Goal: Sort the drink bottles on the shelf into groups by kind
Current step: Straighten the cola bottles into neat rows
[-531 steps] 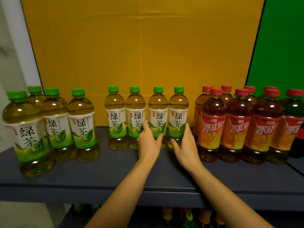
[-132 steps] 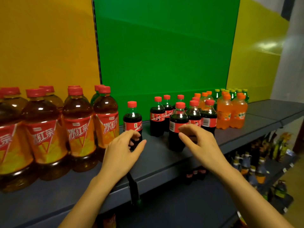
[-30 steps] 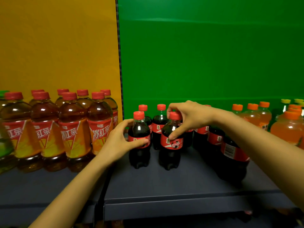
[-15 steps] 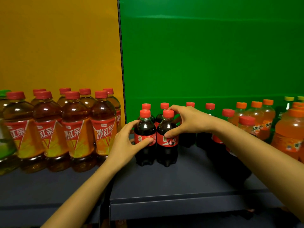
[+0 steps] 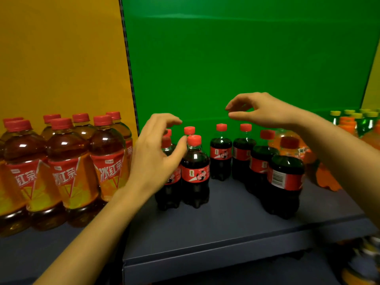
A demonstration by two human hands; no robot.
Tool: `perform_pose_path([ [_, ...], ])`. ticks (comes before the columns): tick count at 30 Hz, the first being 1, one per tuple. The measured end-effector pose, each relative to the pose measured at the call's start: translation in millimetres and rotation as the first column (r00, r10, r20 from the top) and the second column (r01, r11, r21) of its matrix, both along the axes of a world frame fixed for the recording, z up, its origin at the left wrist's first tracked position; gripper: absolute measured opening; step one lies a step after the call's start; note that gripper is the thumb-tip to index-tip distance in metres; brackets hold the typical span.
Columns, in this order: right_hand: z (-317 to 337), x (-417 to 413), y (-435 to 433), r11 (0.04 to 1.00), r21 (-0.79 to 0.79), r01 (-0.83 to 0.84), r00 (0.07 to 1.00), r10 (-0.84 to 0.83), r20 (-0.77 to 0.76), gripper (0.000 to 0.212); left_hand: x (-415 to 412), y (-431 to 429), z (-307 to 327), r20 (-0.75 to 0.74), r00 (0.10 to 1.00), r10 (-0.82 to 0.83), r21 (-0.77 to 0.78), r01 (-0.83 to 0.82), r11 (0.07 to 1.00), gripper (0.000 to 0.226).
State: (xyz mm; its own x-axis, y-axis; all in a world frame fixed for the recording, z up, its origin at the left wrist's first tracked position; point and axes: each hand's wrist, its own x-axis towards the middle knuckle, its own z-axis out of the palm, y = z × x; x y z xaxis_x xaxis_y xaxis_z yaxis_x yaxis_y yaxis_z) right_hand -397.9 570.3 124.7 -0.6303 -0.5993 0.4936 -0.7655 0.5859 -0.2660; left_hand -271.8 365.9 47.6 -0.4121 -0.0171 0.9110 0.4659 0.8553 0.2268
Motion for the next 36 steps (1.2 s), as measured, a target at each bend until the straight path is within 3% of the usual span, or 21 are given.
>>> perform_pose_path([
  [5,9,-29,20,0.975,0.209,0.068,0.993,-0.086,0.075,0.038,-38,23,37,0.217,0.975,0.041,-0.129,-0.013,0.992,0.031],
  [9,8,-50,19,0.928,0.371,0.04,0.985,-0.099,0.14,0.041,-77,41,59,0.484,0.872,0.078,-0.194,0.02,0.981,0.039],
  [13,6,-66,16,0.908,0.419,0.004,0.981,-0.084,0.172,0.049,-119,55,65,0.615,0.766,0.186,-0.278,-0.011,0.961,0.058],
  [17,-1,-80,15,0.899,0.433,-0.074,0.931,-0.093,0.352,0.057,-147,59,68,0.724,0.608,0.325,-0.418,0.012,0.908,0.075],
  [22,-4,-97,22,0.904,0.389,-0.179,0.883,-0.027,0.468,0.053,-163,59,67,0.854,0.434,0.288,-0.372,0.122,0.92,0.064],
  [26,-15,-106,22,0.891,0.407,-0.199,0.886,-0.013,0.463,0.049,-168,53,64,0.841,0.45,0.301,-0.388,0.113,0.915,0.049],
  [36,-29,-117,7,0.941,0.284,-0.187,0.913,0.059,0.404,0.052,-161,42,64,0.819,0.443,0.364,-0.432,0.06,0.9,0.042],
])
